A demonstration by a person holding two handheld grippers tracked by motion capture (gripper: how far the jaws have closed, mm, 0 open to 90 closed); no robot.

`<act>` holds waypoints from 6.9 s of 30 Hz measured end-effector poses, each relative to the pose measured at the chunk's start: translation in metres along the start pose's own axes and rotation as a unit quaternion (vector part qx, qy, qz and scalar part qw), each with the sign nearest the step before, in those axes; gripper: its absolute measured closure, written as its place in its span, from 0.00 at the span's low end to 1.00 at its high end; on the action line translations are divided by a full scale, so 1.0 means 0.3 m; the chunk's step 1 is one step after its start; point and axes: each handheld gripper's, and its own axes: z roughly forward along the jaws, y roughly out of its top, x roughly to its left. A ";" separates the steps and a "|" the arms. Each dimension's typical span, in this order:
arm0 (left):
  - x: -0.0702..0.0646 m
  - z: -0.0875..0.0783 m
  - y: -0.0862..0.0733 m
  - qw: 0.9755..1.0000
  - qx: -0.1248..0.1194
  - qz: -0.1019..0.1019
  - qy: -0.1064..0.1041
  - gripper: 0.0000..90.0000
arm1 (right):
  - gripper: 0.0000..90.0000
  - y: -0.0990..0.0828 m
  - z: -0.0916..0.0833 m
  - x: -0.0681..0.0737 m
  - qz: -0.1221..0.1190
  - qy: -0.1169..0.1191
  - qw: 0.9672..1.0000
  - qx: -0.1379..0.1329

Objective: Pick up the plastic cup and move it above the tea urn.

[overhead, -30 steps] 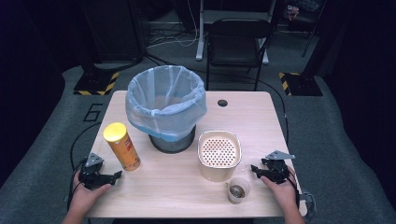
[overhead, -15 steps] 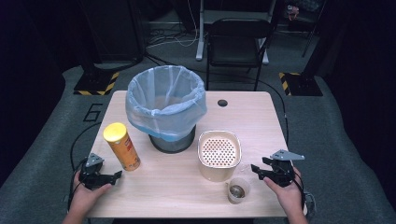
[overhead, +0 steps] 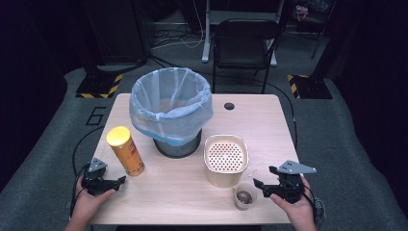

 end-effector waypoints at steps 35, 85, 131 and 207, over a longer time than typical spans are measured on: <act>-0.001 0.003 0.002 1.000 -0.001 0.000 0.001 0.02 | 0.08 -0.078 0.118 0.195 -0.046 0.011 0.998 0.035; -0.001 0.004 0.002 1.000 -0.002 0.005 0.001 0.02 | 0.35 -0.108 0.111 0.137 -0.084 0.022 0.995 0.052; -0.001 0.002 0.003 1.000 0.003 0.005 -0.001 0.02 | 0.36 0.229 0.010 -0.166 -0.104 -0.001 0.995 0.013; -0.001 0.004 0.004 1.000 0.001 0.004 -0.002 0.02 | 0.37 0.474 0.180 -0.036 -0.410 -0.038 0.908 -0.073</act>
